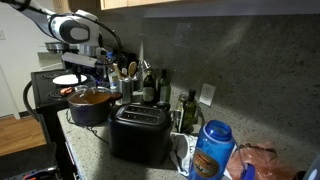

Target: Take the lid off the pot and put it on the counter

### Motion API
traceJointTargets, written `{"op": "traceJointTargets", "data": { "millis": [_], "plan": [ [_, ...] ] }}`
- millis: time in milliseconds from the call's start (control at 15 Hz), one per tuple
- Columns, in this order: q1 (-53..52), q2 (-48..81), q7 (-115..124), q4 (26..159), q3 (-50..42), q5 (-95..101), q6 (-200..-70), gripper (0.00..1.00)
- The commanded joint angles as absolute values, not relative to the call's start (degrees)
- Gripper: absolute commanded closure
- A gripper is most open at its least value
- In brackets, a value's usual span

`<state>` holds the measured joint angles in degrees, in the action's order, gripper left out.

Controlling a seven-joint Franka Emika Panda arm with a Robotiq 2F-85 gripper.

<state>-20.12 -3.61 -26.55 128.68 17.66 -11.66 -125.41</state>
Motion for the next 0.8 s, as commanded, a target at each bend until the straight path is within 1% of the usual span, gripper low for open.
{"op": "traceJointTargets", "data": {
  "millis": [0, 733],
  "plan": [
    [-20.34, -5.15, -24.75, 130.27, 18.11, -12.97, -126.60, 0.00],
    [-22.13, -3.90, -23.06, 130.71, 20.43, -12.17, -126.62, 0.00]
  ]
}}
